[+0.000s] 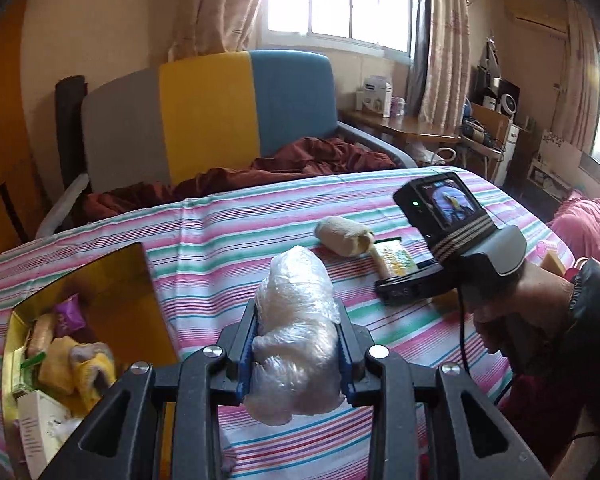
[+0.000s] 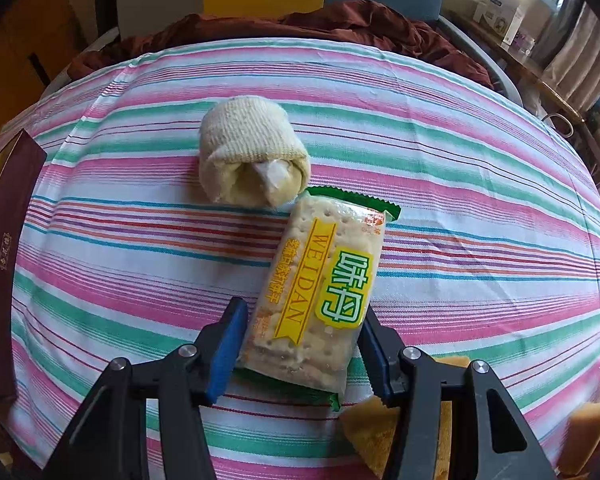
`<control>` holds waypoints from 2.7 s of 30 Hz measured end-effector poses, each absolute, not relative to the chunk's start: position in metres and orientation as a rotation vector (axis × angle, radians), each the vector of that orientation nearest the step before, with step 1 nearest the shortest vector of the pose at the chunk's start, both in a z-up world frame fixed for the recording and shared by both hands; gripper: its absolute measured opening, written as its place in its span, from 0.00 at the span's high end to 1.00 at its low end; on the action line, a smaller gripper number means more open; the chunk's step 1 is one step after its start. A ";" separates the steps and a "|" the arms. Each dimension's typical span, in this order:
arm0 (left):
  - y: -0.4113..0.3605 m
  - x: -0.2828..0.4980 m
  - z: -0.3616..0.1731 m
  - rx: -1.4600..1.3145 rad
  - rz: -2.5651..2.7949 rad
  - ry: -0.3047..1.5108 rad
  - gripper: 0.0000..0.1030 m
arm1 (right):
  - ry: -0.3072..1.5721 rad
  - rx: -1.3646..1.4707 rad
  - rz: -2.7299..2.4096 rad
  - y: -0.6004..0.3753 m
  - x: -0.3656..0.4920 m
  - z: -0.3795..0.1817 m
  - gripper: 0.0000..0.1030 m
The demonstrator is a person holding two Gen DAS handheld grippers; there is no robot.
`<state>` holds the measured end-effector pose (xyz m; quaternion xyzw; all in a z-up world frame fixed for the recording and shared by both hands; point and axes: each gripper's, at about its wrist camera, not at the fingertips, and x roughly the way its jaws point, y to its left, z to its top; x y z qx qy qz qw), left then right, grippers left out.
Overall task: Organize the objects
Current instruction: 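Carry the plastic-wrapped bundle into the gold tray and open the left gripper, then carry the WEIDAN cracker packet over the gold tray and open the right gripper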
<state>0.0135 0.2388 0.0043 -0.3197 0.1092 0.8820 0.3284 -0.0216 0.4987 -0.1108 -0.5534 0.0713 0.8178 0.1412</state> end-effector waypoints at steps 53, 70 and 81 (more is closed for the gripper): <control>0.119 -0.226 -0.087 -1.535 2.356 0.089 0.55 | 0.075 -1.584 2.390 0.495 -0.030 -0.112 0.46; 0.085 -0.103 -0.025 -1.245 2.492 0.020 0.55 | 0.122 -1.588 2.397 0.500 -0.032 -0.108 0.50; 0.053 -0.066 -0.025 -1.215 2.525 -0.091 0.55 | 0.191 -1.729 2.520 0.443 -0.027 -0.105 0.51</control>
